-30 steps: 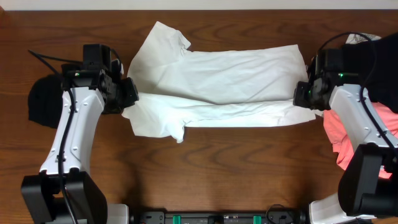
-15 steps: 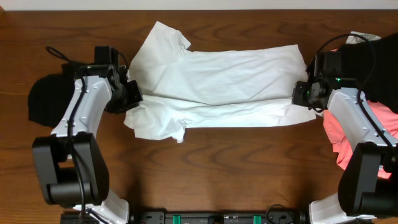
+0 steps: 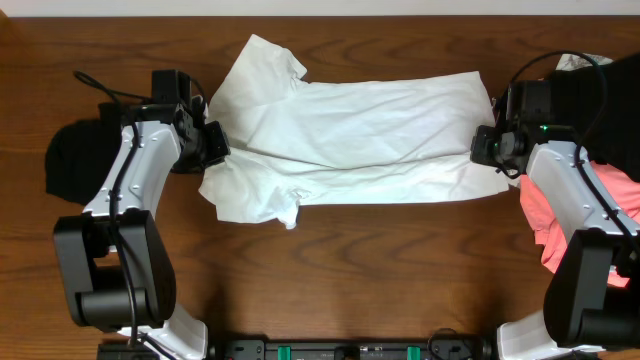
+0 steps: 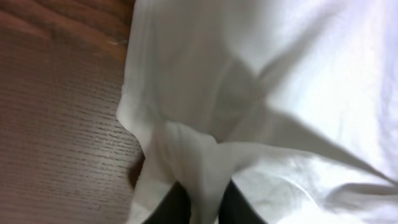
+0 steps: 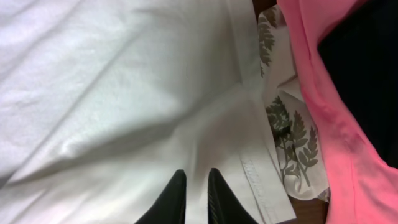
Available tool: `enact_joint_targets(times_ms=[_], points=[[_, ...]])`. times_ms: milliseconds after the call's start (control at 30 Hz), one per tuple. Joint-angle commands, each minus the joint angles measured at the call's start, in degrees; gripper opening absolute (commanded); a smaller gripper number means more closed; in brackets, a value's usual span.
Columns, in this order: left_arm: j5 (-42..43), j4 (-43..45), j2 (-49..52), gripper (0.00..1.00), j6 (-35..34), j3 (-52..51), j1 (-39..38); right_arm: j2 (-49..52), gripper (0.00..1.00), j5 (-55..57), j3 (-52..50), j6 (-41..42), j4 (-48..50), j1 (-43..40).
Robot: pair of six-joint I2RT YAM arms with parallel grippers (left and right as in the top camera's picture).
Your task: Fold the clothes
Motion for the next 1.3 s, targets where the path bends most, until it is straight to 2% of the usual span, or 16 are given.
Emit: enact_joint_targets(times_ms=[0, 233, 367, 467, 500, 567, 800, 967, 1133, 1267], points=[[-0.9, 0.3, 0.3, 0.22, -0.4, -0.1, 0.2, 0.5, 0.13, 0.2, -0.7, 0.6, 0.1, 0.2], [-0.9, 0.1, 0.3, 0.29, -0.4, -0.1, 0.2, 0.5, 0.15, 0.2, -2.1, 0.6, 0.4, 0.2], [-0.9, -1.3, 0.3, 0.29, -0.4, -0.1, 0.2, 0.5, 0.16, -0.3, -3.3, 0.5, 0.3, 0.2], [-0.1, -4.2, 0.1, 0.2, -0.3, -0.1, 0.2, 0.5, 0.16, -6.9, -4.1, -7.0, 0.1, 0.3], [0.2, -5.4, -0.2, 0.19, -0.2, -0.1, 0.2, 0.5, 0.2, -9.4, -4.1, -10.1, -0.2, 0.3], [1.4, -7.5, -1.5, 0.19, 0.7, -0.1, 0.2, 0.4, 0.28, -14.4, -4.1, -16.3, -0.9, 0.4], [3.0, -13.9, -12.9, 0.19, 1.8, -0.1, -0.3, -2.6, 0.36, -24.1, -4.0, -28.8, -2.3, 4.5], [3.0, -17.6, -18.9, 0.2, 1.7, -0.1, -0.5, -4.7, 0.45, -21.8, -4.0, -39.1, -4.0, 12.9], [2.9, -19.1, -19.6, 0.2, 1.8, -0.1, -0.5, -4.2, 0.55, -10.9, -4.0, -40.2, -2.6, 21.8], [3.0, -19.2, -19.3, 0.2, 1.7, -0.1, -0.5, -4.1, 0.59, -7.9, -4.0, -40.8, -1.8, 27.4]])
